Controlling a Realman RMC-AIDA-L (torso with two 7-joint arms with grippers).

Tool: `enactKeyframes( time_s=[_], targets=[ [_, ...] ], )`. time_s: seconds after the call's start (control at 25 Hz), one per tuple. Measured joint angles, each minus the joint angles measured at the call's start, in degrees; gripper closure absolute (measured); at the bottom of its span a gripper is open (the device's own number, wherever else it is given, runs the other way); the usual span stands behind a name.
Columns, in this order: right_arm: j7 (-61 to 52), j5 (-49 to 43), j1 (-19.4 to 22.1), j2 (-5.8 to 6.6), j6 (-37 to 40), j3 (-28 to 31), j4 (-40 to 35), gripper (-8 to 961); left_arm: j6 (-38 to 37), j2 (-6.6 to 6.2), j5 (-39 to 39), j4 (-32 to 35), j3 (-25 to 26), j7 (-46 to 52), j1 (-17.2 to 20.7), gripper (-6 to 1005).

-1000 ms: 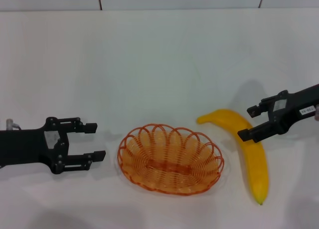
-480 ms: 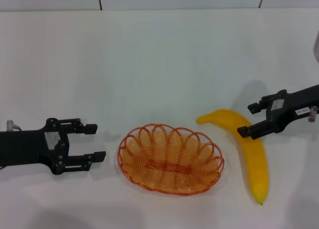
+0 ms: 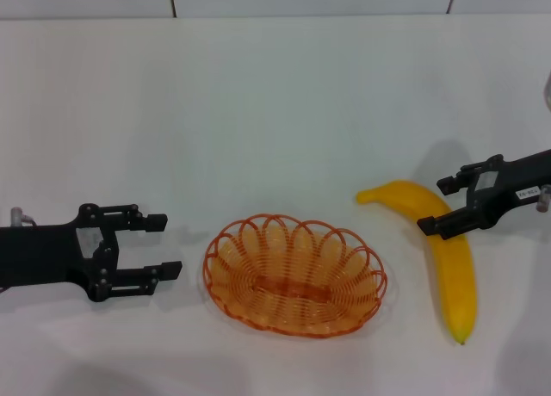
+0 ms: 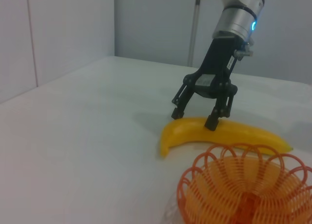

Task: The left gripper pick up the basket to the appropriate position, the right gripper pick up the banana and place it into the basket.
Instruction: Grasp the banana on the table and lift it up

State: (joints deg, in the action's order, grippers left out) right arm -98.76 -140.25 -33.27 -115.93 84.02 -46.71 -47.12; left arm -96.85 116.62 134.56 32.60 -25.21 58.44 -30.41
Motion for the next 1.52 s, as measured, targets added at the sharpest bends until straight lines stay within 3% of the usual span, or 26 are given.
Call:
enactKeyframes(
  time_s=[0.6, 1.48, 1.52],
  targets=[
    [-1.29, -0.14, 0.38, 1.49, -1.0, 1.39, -0.38, 72, 0.0, -0.05, 0.0, 0.0, 0.02, 0.72, 0.09, 286],
    [-2.17, -2.71, 0.19, 1.26, 0.69, 0.8, 0.14, 132, -0.01, -0.09, -0.37, 0.0, 0.08, 1.12, 0.1, 286],
    [-2.45, -3.22, 0.13, 1.19, 0.69, 0.77, 0.16, 176, 0.0, -0.09, -0.37, 0.01, 0.08, 1.18, 0.09, 286]
  ],
)
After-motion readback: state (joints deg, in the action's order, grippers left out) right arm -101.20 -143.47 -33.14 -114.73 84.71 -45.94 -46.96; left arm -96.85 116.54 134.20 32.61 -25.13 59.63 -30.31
